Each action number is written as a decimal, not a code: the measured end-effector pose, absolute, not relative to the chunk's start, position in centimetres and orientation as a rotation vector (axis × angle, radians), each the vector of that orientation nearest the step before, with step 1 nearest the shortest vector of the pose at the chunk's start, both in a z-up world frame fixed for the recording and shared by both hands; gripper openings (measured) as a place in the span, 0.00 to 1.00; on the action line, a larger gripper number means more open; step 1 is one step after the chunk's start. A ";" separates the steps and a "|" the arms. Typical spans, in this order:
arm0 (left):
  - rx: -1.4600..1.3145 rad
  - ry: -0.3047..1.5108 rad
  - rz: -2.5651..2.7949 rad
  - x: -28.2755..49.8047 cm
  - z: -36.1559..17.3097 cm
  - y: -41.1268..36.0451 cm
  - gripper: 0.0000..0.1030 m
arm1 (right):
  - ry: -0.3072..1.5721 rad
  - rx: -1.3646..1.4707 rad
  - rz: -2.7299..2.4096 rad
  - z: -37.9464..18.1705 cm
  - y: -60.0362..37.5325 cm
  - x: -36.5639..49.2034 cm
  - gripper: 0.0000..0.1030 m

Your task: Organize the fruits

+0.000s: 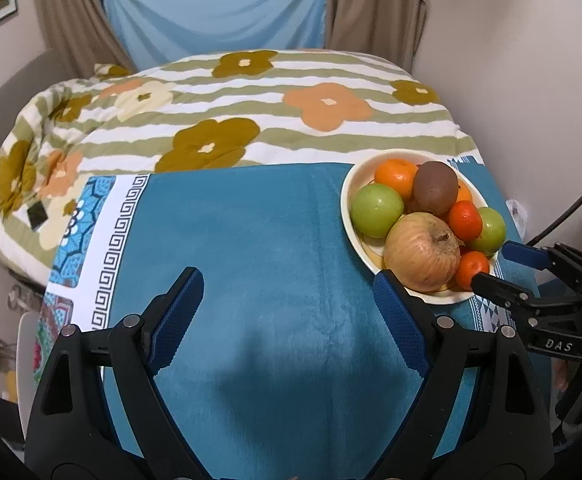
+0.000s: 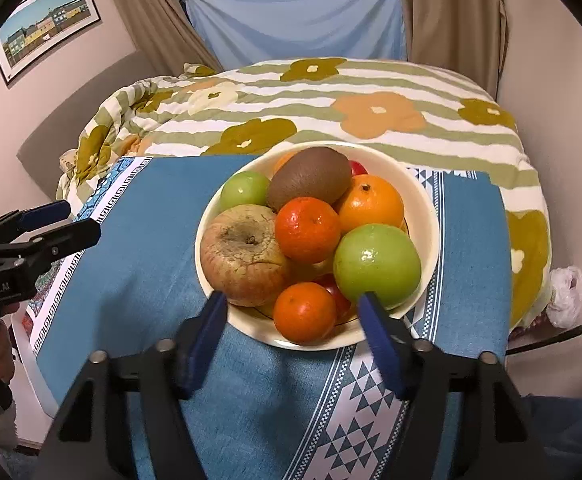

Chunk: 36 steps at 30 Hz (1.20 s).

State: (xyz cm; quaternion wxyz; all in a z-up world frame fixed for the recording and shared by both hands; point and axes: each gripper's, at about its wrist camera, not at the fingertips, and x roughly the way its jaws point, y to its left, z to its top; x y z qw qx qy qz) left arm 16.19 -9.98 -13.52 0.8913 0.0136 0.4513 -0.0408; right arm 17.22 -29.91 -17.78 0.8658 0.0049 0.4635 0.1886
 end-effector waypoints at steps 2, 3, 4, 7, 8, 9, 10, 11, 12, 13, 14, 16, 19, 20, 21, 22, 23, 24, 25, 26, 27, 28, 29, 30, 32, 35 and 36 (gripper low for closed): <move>0.025 0.935 -0.077 16.0 -13.4 -9.8 0.90 | 0.968 0.007 0.398 -17.7 -30.0 16.8 0.67; 0.022 0.931 -0.074 15.8 -13.2 -9.7 0.90 | 0.968 0.005 0.398 -17.6 -30.0 16.7 0.67; 0.019 0.926 -0.073 15.6 -13.0 -9.6 0.90 | 0.966 0.003 0.396 -17.6 -30.0 16.5 0.67; 0.021 0.909 -0.071 15.0 -12.3 -9.3 0.90 | 0.958 0.000 0.386 -16.9 -30.1 16.0 0.67; 0.023 0.904 -0.071 14.8 -12.0 -9.2 0.90 | 0.953 0.003 0.379 -16.6 -30.1 15.9 0.67; 0.025 0.896 -0.071 14.6 -11.6 -9.0 0.90 | 0.946 0.007 0.373 -16.1 -30.2 15.6 0.67; 0.025 0.883 -0.074 14.4 -11.0 -8.8 0.90 | 0.936 0.012 0.363 -15.5 -30.2 15.4 0.67; 0.025 0.876 -0.077 14.2 -10.6 -8.6 0.90 | 0.925 0.015 0.354 -14.8 -30.2 15.1 0.67; 0.024 0.864 -0.080 14.0 -10.1 -8.4 0.90 | 0.915 0.016 0.344 -14.2 -30.2 14.8 0.67; 0.022 0.846 -0.083 13.6 -9.3 -8.0 0.90 | 0.903 0.017 0.333 -13.4 -30.1 14.5 0.67; 0.021 0.836 -0.084 13.4 -8.9 -7.9 0.90 | 0.894 0.018 0.325 -12.8 -30.0 14.3 0.67; 0.017 0.809 -0.087 12.6 -7.7 -7.1 0.90 | 0.873 0.024 0.304 -11.3 -29.7 13.5 0.67; 0.007 0.774 -0.090 11.3 -5.8 -5.8 0.90 | 0.852 0.034 0.265 -9.1 -28.9 12.0 0.67; 0.007 0.765 -0.089 10.9 -5.2 -5.4 0.90 | 0.845 0.042 0.252 -8.3 -28.6 11.4 0.70; 0.005 0.749 -0.092 10.1 -4.4 -4.8 0.90 | 0.840 0.049 0.242 -7.6 -28.3 11.0 0.73; 0.003 0.739 -0.090 9.6 -3.8 -4.4 0.90 | 0.832 0.059 0.228 -6.8 -27.8 10.2 0.85; 0.002 0.728 -0.086 9.1 -3.3 -3.9 0.90 | 0.823 0.068 0.217 -6.2 -27.5 9.7 0.90; -0.003 0.714 -0.086 8.3 -2.6 -3.2 0.90 | 0.812 0.077 0.208 -5.6 -27.2 9.2 0.90; -0.006 0.706 -0.086 7.8 -2.3 -2.7 0.90 | 0.797 0.086 0.192 -4.9 -26.7 8.4 0.90; -0.008 0.700 -0.086 7.3 -2.0 -2.3 0.90 | 0.790 0.090 0.181 -4.5 -26.4 7.9 0.90; -0.009 0.693 -0.085 6.7 -1.7 -1.8 0.90 | 0.780 0.094 0.167 -4.0 -26.0 7.3 0.90; -0.006 0.686 -0.085 6.1 -1.5 -1.3 0.90 | 0.768 0.099 0.154 -3.6 -25.4 6.5 0.90; -0.002 0.681 -0.086 5.6 -1.3 -0.9 0.90 | 0.762 0.100 0.146 -3.3 -25.1 6.1 0.90; 0.002 0.678 -0.086 5.1 -1.2 -0.6 0.90 | 0.756 0.100 0.134 -3.1 -24.7 5.7 0.90; 0.007 0.675 -0.092 4.3 -1.0 0.1 0.90 | 0.744 0.092 0.109 -2.7 -23.8 4.6 0.90; 0.002 0.664 -0.092 2.9 -0.9 0.9 1.00 | 0.728 0.077 0.077 -2.4 -22.9 3.5 0.90; 0.000 0.659 -0.097 2.5 -0.8 1.1 1.00 | 0.724 0.080 0.071 -2.4 -22.6 3.2 0.90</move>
